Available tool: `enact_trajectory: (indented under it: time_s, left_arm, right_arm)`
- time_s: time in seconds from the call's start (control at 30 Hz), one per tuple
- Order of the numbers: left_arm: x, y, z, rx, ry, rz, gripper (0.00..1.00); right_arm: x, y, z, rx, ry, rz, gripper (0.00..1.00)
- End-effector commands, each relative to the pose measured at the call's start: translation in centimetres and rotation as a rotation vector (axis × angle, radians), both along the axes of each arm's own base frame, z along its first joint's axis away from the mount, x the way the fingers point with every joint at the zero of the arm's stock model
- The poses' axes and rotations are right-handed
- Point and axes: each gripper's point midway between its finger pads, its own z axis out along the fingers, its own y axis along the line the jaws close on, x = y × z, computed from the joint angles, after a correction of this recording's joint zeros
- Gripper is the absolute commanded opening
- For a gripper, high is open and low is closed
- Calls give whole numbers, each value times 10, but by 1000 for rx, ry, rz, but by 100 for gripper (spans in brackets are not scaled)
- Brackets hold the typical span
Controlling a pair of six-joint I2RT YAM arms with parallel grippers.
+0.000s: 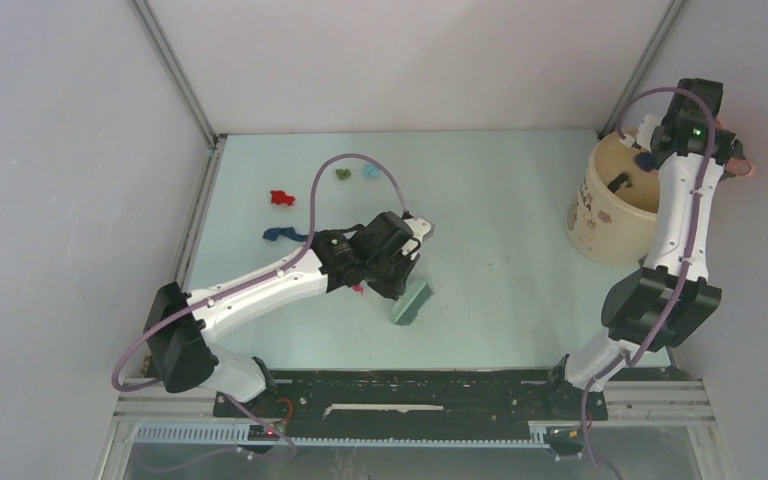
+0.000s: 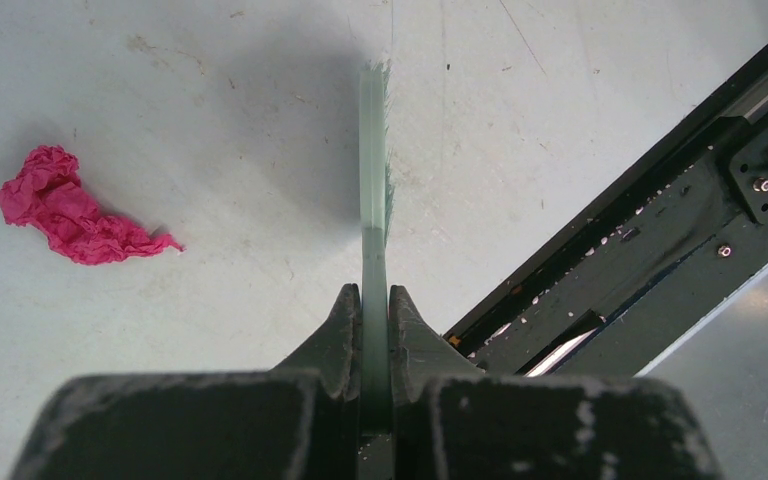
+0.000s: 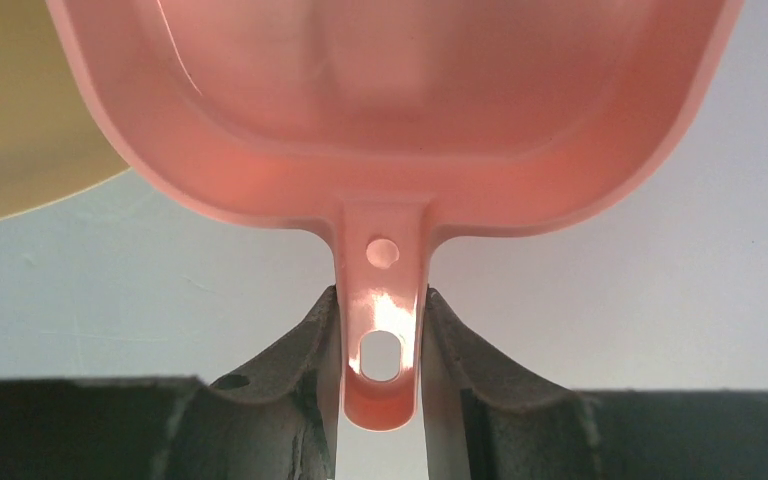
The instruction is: Sweep away the paper scraps from the table
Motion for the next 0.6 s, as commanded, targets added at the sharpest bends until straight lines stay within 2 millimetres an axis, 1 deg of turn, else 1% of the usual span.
enact_trajectory:
  time_s: [0.0,0.27,0.57]
  left_arm:
    - [3,-5,3,-6,-2,-18,0]
    - [2,-5,2,-2,2,-21,0]
    - [2,-4,1,1,4,-21,0]
  right_arm:
    - [-11,-1,39,-118,-82,-3,0]
    - [-14,-2,42,-117,-86,-8,0]
    - [-18,-2,28,-76,-71,-26,0]
